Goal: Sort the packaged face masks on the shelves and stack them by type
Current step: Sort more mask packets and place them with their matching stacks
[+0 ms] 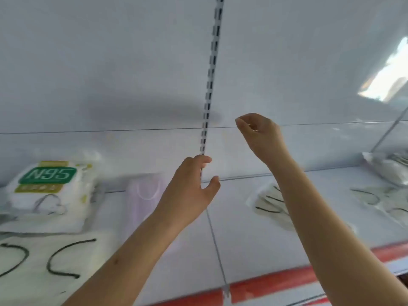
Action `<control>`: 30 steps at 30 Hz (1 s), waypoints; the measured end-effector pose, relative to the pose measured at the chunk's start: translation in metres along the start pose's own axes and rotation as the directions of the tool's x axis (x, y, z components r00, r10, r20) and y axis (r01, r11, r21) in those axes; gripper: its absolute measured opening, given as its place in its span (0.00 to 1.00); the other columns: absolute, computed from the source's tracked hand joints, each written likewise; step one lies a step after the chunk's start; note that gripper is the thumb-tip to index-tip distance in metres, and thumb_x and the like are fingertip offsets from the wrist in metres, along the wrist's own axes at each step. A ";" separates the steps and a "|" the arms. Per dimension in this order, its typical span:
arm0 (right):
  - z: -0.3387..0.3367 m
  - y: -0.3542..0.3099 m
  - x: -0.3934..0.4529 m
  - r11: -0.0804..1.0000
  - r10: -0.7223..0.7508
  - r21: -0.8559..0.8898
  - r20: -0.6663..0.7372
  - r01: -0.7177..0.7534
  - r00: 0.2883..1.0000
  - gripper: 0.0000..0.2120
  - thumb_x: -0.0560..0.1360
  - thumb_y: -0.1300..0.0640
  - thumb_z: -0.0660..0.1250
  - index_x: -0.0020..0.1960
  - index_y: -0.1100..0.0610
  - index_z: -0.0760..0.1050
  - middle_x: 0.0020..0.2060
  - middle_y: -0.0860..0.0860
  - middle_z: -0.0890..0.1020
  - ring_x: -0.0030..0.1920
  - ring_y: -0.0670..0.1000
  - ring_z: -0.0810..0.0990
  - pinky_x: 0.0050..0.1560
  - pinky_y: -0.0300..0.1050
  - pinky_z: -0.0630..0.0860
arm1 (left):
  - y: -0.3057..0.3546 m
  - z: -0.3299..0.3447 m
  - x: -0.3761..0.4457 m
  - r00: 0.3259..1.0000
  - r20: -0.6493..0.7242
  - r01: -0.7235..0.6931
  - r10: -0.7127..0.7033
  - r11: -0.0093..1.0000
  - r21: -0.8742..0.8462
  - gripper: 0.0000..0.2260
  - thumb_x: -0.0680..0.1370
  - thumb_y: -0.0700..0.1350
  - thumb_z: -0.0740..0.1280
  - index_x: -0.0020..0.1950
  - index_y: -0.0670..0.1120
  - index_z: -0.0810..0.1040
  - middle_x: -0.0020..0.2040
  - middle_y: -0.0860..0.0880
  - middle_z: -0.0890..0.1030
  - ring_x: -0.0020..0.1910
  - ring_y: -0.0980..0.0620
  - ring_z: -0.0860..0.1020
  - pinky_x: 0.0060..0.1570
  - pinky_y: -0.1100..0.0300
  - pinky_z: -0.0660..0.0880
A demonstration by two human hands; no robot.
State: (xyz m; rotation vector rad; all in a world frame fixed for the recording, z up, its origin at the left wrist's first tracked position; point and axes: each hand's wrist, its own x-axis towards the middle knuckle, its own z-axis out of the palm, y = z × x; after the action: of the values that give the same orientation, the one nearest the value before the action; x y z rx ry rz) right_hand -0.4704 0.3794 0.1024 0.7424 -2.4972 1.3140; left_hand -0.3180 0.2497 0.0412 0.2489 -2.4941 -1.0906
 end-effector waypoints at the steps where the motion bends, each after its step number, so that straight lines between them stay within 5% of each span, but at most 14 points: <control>1: -0.028 0.035 -0.008 0.996 0.080 -0.050 -0.014 -0.080 0.997 0.08 0.79 0.48 0.65 0.51 0.50 0.81 0.44 0.41 0.82 0.49 0.44 0.79 0.44 0.34 0.70 | 0.015 0.026 0.002 0.999 0.050 -0.008 0.009 1.000 -0.028 0.19 0.80 0.51 0.67 0.71 0.55 0.71 0.62 0.59 0.73 0.62 0.61 0.73 0.59 0.65 0.68; 5: -0.117 0.158 -0.058 0.924 0.338 -0.169 -0.060 -0.343 0.939 0.13 0.77 0.47 0.69 0.58 0.52 0.79 0.52 0.48 0.83 0.53 0.50 0.81 0.53 0.46 0.76 | 0.051 0.131 0.006 0.979 0.203 0.009 -0.006 1.000 -0.013 0.22 0.80 0.53 0.68 0.73 0.53 0.70 0.66 0.54 0.73 0.65 0.57 0.72 0.64 0.61 0.70; 7: -0.137 0.201 -0.082 0.875 0.405 -0.284 -0.016 -0.393 0.914 0.22 0.74 0.41 0.71 0.63 0.52 0.76 0.56 0.49 0.81 0.54 0.50 0.80 0.54 0.47 0.75 | 0.053 0.178 0.011 0.965 0.220 0.127 -0.145 0.987 0.095 0.26 0.79 0.56 0.68 0.75 0.50 0.68 0.69 0.48 0.71 0.70 0.49 0.69 0.66 0.57 0.67; 10: -0.136 0.236 -0.100 0.802 0.421 -0.525 0.160 -0.284 0.893 0.38 0.69 0.30 0.68 0.70 0.51 0.67 0.61 0.48 0.77 0.62 0.53 0.75 0.60 0.51 0.71 | 0.054 0.227 0.019 0.907 0.140 0.335 -0.398 0.881 0.336 0.37 0.75 0.65 0.69 0.76 0.46 0.65 0.71 0.40 0.68 0.71 0.39 0.66 0.67 0.49 0.66; 12: -0.127 0.250 -0.100 0.806 0.420 -0.552 0.283 -0.212 0.862 0.37 0.68 0.30 0.69 0.68 0.52 0.68 0.60 0.50 0.76 0.62 0.55 0.73 0.60 0.51 0.69 | 0.056 0.243 0.026 0.858 0.079 0.434 -0.508 0.798 0.418 0.42 0.70 0.68 0.72 0.74 0.43 0.65 0.71 0.38 0.68 0.70 0.37 0.66 0.67 0.48 0.67; 15: -0.123 0.269 -0.092 0.876 0.397 -0.434 0.405 -0.209 0.823 0.24 0.69 0.37 0.73 0.58 0.50 0.73 0.52 0.49 0.79 0.56 0.54 0.75 0.53 0.47 0.70 | 0.061 0.245 0.041 0.782 0.080 0.568 -0.618 0.760 0.317 0.43 0.60 0.68 0.74 0.69 0.47 0.73 0.66 0.42 0.77 0.66 0.39 0.73 0.65 0.48 0.73; 17: -0.129 0.281 -0.086 0.928 0.335 -0.306 0.434 -0.213 0.836 0.16 0.70 0.42 0.74 0.50 0.51 0.74 0.45 0.48 0.79 0.49 0.52 0.77 0.44 0.44 0.69 | 0.066 0.247 0.045 0.765 0.054 0.624 -0.642 0.759 0.185 0.34 0.56 0.66 0.72 0.59 0.51 0.80 0.59 0.46 0.81 0.60 0.42 0.78 0.62 0.48 0.76; 20: -0.148 0.296 -0.085 0.947 0.291 0.013 0.384 -0.321 0.876 0.12 0.72 0.49 0.75 0.43 0.54 0.73 0.35 0.47 0.77 0.34 0.43 0.76 0.31 0.35 0.69 | 0.076 0.252 0.034 0.773 -0.035 0.628 -0.634 0.772 -0.099 0.18 0.66 0.54 0.80 0.52 0.48 0.83 0.51 0.46 0.85 0.51 0.46 0.82 0.53 0.55 0.77; 24: -0.174 0.304 -0.088 0.726 0.383 0.442 0.376 -0.527 0.844 0.08 0.72 0.51 0.76 0.49 0.50 0.79 0.38 0.49 0.85 0.41 0.50 0.85 0.40 0.50 0.82 | 0.093 0.250 0.023 0.799 -0.084 0.536 -0.596 0.768 -0.351 0.15 0.71 0.44 0.80 0.55 0.52 0.83 0.43 0.50 0.86 0.36 0.56 0.81 0.39 0.60 0.73; 26: -0.180 0.304 -0.091 0.657 0.344 0.541 0.405 -0.525 0.847 0.09 0.73 0.50 0.75 0.51 0.50 0.80 0.39 0.48 0.86 0.42 0.50 0.85 0.38 0.45 0.80 | 0.105 0.254 0.024 0.834 -0.010 0.515 -0.552 0.784 -0.347 0.15 0.73 0.44 0.79 0.57 0.53 0.82 0.42 0.53 0.85 0.34 0.59 0.79 0.35 0.65 0.73; 30: -0.179 0.301 -0.095 0.605 0.299 0.578 0.473 -0.548 0.829 0.09 0.73 0.52 0.75 0.52 0.52 0.83 0.43 0.51 0.87 0.46 0.53 0.86 0.46 0.52 0.82 | 0.120 0.271 0.026 0.812 0.143 0.551 -0.565 0.664 -0.505 0.25 0.64 0.49 0.84 0.60 0.55 0.83 0.53 0.40 0.85 0.50 0.45 0.81 0.53 0.52 0.77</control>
State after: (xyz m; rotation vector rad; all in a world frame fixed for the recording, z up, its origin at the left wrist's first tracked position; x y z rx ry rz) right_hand -0.5560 0.6991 -0.0470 0.5038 -2.4792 2.6132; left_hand -0.4581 0.5023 -0.0286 0.8998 -2.0042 -1.9514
